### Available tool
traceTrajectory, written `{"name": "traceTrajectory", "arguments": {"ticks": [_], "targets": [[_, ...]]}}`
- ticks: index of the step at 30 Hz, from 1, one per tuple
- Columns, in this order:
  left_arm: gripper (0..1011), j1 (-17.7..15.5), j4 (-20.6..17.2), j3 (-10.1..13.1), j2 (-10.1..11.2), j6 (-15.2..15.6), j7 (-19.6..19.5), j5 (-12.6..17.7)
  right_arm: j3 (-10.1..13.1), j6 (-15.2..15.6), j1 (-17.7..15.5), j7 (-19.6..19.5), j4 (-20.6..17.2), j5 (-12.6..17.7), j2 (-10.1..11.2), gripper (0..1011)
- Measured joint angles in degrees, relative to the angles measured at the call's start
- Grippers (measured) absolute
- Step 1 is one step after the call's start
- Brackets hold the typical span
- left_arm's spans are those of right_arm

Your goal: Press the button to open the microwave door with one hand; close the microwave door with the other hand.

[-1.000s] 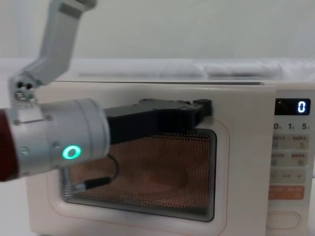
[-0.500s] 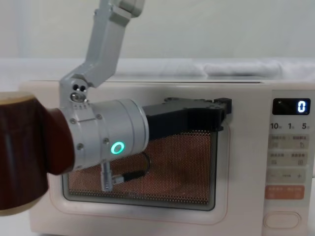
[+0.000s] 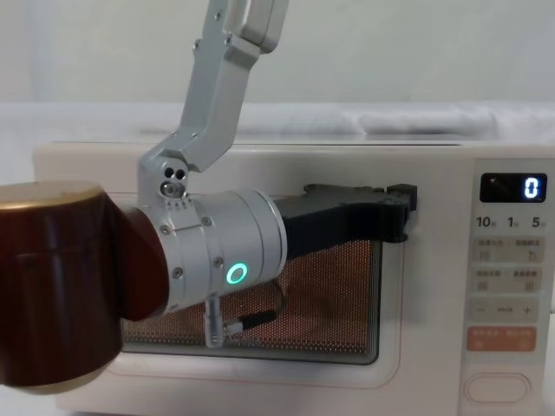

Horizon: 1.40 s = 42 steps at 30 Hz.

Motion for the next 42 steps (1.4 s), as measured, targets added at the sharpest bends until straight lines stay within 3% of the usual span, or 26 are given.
{"name": "traceTrajectory", "arguments": {"ticks": [21, 42], "targets": [[0, -1.23, 3.59, -1.41, -3.04, -0.99, 0.51, 1.36, 0.0, 0.0, 0.0, 0.0, 0.0, 0.0, 0.0, 1002], [0, -1.74, 5.39, -2.19, -4.0, -1.11, 0.78, 2.01, 0.01, 0.0, 0.0, 0.0, 0.0, 0.0, 0.0, 1002]]}}
